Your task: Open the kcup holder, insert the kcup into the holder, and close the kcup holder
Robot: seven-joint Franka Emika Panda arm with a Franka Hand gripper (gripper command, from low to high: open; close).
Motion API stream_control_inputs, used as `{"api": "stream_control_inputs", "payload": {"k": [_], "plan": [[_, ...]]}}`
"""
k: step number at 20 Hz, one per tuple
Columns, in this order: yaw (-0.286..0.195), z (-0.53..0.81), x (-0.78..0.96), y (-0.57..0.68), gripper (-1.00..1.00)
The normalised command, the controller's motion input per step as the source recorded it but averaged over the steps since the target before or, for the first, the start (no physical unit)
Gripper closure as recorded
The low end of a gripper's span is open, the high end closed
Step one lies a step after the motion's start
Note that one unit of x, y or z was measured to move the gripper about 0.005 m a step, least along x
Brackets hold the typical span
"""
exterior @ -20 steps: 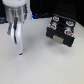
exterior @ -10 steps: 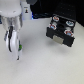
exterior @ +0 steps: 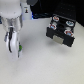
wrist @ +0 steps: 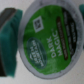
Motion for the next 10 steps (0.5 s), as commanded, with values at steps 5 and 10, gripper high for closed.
{"api": "stream_control_inputs", "payload": {"k": [5,10], "plan": [[-0.01,0.62,0.06,0.24,1.0],[-0.003,0.86,0.15,0.41,1.0]]}}
